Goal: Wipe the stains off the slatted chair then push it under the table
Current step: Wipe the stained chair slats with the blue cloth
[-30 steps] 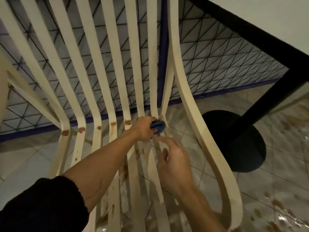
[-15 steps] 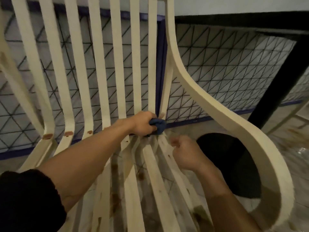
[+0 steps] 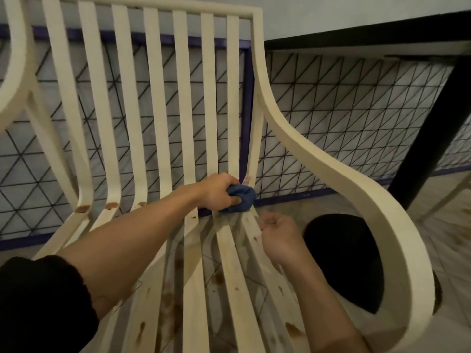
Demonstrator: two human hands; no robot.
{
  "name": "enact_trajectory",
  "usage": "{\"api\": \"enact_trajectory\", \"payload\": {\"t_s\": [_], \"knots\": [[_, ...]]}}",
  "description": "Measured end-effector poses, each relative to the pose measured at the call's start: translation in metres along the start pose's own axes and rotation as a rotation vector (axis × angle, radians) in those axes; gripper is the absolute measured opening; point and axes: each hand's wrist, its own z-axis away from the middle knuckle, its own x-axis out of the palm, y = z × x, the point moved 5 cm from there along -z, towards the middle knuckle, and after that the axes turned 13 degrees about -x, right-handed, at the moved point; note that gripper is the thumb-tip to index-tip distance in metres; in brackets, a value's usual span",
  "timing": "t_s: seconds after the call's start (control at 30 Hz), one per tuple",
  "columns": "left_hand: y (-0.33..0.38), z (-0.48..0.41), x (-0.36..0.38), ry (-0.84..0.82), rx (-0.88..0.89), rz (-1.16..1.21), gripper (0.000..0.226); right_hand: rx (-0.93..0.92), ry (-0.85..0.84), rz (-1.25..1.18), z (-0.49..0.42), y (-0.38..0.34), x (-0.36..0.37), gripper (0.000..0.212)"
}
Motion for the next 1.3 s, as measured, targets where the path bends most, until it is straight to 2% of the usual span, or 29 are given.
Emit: {"api": "enact_trajectory", "payload": {"t_s": [0.1, 0.3, 0.4, 0.5, 0.63, 0.77, 0.93, 1.07, 1.2, 1.3], "knots": [[0.001, 0.003, 0.004, -0.008, 0.000, 0.000, 0.007, 0.047, 0.041, -0.071, -0.002, 0.005, 0.001, 0.028], [0.003, 0.019, 0.008, -0.207, 0.104, 0.008, 0.004, 0.063, 0.043, -0.142, -0.004, 0.007, -0.001, 0.026], [0.006, 0.017, 0.004, -0.143, 0.080, 0.020, 0.008, 0.117, 0.021, -0.191, -0.004, 0.009, 0.002, 0.030], [0.005, 0.014, 0.003, -0.031, 0.045, 0.007, 0.010, 0.154, 0.012, -0.217, -0.002, 0.007, 0.000, 0.025], [0.003, 0.019, 0.007, -0.042, 0.040, 0.018, 0.003, 0.150, 0.025, -0.206, -0.004, 0.007, -0.002, 0.027], [0.002, 0.031, 0.010, -0.116, 0.081, 0.032, 0.008, 0.017, -0.062, -0.055, 0.005, -0.001, 0.000, 0.031], [0.001, 0.036, 0.008, -0.038, 0.079, 0.070, 0.008, -0.236, -0.112, 0.226, 0.010, -0.014, 0.002, 0.033], [-0.006, 0.043, -0.004, -0.019, 0.046, 0.132, 0.010, -0.386, -0.152, 0.355, 0.003, -0.037, 0.006, 0.033], [-0.026, 0.051, -0.025, 0.054, -0.014, 0.200, 0.003, -0.447, -0.361, 0.532, -0.002, -0.066, 0.015, 0.037], [-0.030, 0.056, -0.023, 0.011, 0.024, 0.186, 0.004, -0.563, -0.516, 0.704, 0.021, -0.109, 0.004, 0.032]]}}
